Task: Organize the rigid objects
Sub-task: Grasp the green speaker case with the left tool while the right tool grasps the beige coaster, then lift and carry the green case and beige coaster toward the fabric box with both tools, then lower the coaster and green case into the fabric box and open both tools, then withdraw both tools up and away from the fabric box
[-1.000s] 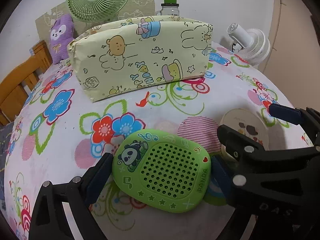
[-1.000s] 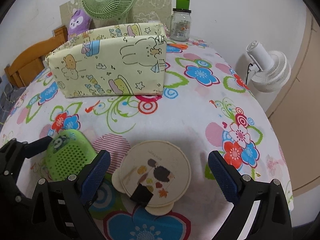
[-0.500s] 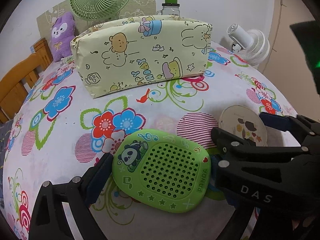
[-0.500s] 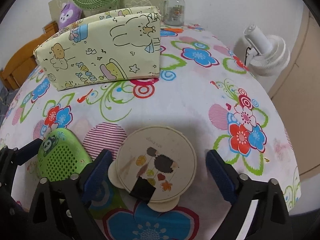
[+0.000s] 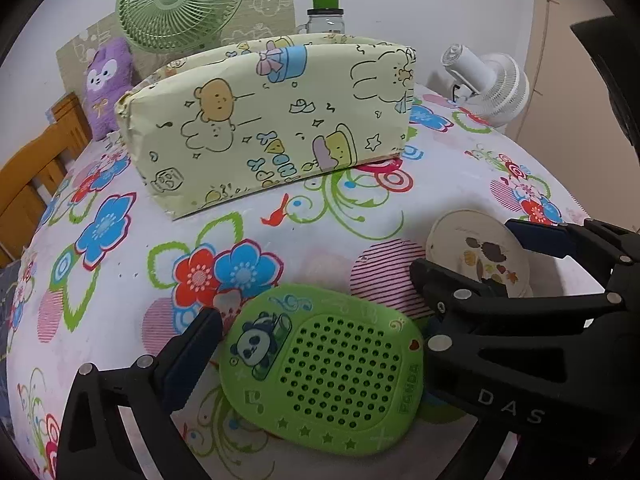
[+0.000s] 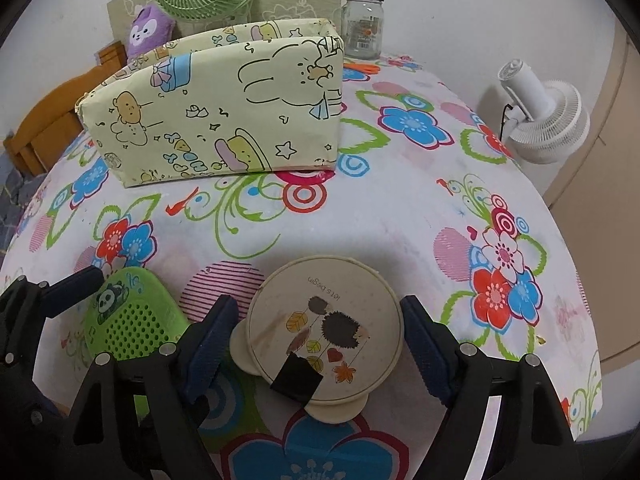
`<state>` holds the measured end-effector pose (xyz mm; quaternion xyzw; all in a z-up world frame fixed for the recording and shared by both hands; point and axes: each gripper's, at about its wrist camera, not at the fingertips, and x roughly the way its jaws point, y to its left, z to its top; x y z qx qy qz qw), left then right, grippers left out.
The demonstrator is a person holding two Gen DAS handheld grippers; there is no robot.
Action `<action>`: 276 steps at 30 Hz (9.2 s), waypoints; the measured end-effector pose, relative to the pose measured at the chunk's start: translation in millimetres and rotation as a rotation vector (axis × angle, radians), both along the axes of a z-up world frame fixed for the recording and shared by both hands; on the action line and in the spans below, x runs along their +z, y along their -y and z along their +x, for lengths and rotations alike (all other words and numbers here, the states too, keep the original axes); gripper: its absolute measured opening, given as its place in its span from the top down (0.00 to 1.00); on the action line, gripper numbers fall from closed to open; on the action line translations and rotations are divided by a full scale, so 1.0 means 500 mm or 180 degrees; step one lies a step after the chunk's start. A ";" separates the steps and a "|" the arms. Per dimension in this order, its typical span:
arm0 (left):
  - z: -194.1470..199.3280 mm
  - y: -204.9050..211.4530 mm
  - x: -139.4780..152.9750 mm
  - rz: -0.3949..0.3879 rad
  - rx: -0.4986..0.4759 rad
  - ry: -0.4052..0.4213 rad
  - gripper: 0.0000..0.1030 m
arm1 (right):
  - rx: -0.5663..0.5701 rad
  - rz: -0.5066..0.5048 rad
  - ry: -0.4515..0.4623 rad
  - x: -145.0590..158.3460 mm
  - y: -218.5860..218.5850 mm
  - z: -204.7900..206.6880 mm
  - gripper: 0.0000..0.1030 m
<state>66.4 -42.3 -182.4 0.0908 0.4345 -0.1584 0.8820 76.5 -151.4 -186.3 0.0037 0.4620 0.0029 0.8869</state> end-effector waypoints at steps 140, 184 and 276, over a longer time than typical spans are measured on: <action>0.134 -0.045 0.270 -0.0211 0.0582 0.0551 0.07 | 0.0174 0.0061 0.0871 0.296 -0.034 0.113 0.19; 0.307 -0.041 0.190 -0.0171 0.0676 0.0241 0.07 | 0.0218 0.0163 0.0545 0.211 -0.047 0.310 0.14; 0.099 -0.088 0.227 -0.0055 0.0833 0.0295 0.00 | -0.0086 0.0115 0.0653 0.238 0.018 0.071 0.12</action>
